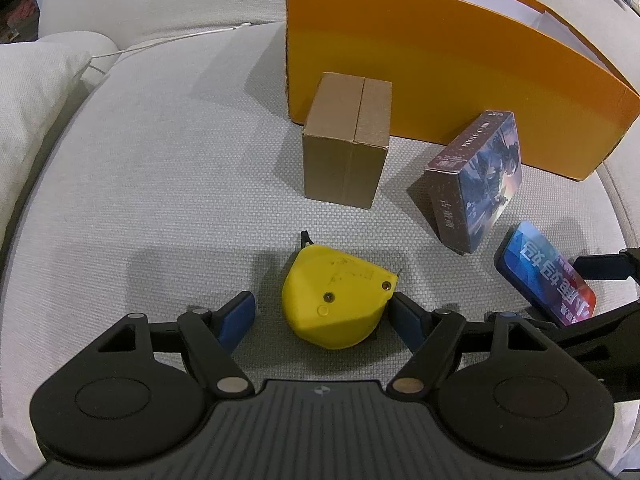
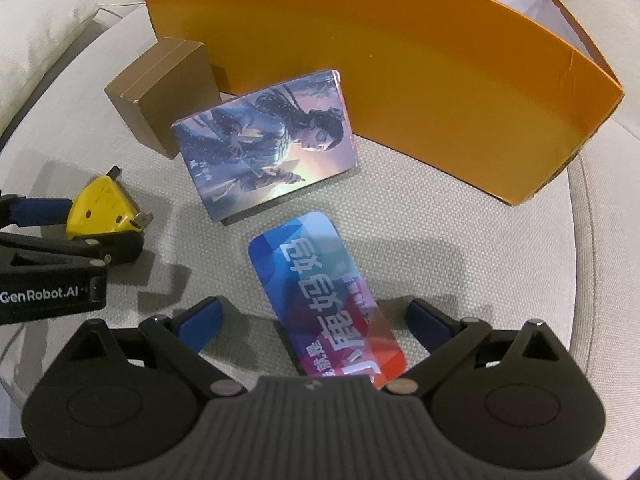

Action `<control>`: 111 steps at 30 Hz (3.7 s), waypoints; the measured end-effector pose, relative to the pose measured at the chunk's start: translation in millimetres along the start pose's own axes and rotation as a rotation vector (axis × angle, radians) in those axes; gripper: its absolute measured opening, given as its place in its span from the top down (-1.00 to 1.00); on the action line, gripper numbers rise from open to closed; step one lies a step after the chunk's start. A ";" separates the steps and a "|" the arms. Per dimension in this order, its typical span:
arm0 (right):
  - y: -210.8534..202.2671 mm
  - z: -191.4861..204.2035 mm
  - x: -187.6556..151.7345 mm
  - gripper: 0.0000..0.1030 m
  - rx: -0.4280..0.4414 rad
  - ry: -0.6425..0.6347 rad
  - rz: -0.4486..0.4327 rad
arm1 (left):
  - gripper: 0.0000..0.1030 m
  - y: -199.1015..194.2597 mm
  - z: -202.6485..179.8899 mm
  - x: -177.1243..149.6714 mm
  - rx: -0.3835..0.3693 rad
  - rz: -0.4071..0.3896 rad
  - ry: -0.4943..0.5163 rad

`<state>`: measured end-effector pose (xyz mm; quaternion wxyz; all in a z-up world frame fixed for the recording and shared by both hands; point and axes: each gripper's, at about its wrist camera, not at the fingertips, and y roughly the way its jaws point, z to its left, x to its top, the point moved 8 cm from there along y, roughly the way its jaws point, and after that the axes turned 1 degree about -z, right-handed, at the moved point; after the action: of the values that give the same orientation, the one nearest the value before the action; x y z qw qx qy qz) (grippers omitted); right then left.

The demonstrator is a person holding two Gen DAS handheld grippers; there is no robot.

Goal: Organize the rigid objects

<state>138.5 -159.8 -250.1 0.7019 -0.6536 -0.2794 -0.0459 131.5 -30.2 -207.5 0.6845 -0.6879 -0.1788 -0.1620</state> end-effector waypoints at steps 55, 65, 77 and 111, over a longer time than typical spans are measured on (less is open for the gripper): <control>-6.1 -1.3 -0.5 -0.95 -0.003 0.000 -0.003 | -0.80 0.3 -0.7 -0.6 0.001 -0.010 0.022; -5.7 -0.7 0.0 -0.95 -0.003 0.000 -0.002 | -0.80 0.0 -0.3 -0.7 0.001 -0.011 0.022; -5.9 -1.1 -0.4 -0.95 -0.003 -0.001 0.000 | -0.80 0.2 -0.5 -1.3 0.001 -0.012 0.023; -5.7 -2.9 -0.7 -0.95 -0.003 -0.005 0.004 | -0.80 0.1 -0.1 -1.6 0.001 -0.015 0.024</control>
<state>136.5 -163.5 -245.4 0.7003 -0.6554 -0.2796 -0.0434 130.1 -30.4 -208.3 0.6858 -0.6842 -0.1759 -0.1750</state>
